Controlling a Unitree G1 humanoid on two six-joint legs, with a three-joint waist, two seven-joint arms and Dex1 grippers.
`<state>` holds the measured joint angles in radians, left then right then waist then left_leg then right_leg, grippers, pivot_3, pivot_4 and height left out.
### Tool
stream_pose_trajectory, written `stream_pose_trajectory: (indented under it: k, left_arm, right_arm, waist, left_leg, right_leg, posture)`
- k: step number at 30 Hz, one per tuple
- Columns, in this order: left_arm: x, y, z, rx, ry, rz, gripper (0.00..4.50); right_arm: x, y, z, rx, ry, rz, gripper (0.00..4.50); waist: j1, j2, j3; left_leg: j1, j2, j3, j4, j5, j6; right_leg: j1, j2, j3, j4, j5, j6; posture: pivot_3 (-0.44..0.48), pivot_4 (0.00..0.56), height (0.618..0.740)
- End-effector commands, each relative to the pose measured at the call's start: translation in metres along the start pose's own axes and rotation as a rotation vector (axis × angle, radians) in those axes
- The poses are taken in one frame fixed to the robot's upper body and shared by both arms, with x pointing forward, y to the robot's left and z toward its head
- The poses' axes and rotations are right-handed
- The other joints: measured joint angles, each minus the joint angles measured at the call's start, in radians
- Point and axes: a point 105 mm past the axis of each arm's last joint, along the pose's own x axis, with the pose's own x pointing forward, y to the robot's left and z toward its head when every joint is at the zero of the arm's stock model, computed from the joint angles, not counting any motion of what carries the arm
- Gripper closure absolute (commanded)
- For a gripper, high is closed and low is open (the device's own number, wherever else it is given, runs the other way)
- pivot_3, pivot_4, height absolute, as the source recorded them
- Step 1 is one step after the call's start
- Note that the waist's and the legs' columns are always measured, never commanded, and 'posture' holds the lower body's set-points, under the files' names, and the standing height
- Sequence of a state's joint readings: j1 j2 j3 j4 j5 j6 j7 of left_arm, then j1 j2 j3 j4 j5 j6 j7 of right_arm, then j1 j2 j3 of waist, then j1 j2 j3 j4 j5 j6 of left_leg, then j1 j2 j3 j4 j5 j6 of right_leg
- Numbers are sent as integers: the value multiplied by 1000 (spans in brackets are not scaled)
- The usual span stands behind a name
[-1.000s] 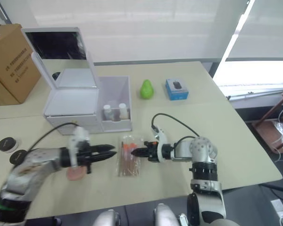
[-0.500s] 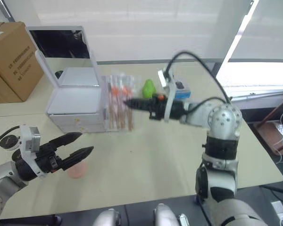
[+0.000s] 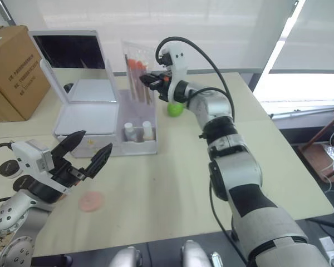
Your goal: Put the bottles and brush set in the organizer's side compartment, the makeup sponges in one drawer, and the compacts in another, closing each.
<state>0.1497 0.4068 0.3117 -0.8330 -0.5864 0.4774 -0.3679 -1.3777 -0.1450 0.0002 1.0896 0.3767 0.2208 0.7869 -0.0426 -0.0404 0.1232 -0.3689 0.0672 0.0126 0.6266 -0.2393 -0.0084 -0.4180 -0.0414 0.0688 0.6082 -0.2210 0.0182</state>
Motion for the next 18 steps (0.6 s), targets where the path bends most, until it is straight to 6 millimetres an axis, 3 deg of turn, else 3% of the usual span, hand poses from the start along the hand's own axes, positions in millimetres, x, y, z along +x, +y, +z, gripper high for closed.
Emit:
stream_pose_trajectory:
  k: [1, 6, 16, 18]
  left_arm:
    - [0, -7, 10, 27, -39, -3, 37]
    - [1, -6, 10, 27, -44, 2, 37]
    - [-1, -3, 12, 33, -51, -2, 37]
    - [1, -4, 12, 31, -52, -8, 0]
  right_arm:
    - [4, 5, 3, -10, -26, 45, 4334]
    - [9, 2, -13, -5, 2, -1, 4334]
    - [18, -1, -27, -32, 66, -112, 4334]
    - [19, -1, -26, -29, 57, -134, 3829]
  waist:
    - [1, 0, 0]
    - [1, 1, 1]
    - [-1, 1, 1]
    - [0, 1, 1]
  left_leg:
    - [0, 0, 0, 0, 0, 0]
    - [0, 0, 0, 0, 0, 0]
    - [0, 0, 0, 0, 0, 0]
    - [0, 0, 0, 0, 0, 0]
  right_leg:
    - [0, 0, 0, 0, 0, 0]
    - [0, 0, 0, 0, 0, 0]
    - [0, 0, 0, 0, 0, -1]
    - [0, 0, 0, 0, 0, -1]
  posture:
    - [0, 150, 733]
    - [0, 150, 733]
    - [0, 150, 733]
    - [0, 150, 733]
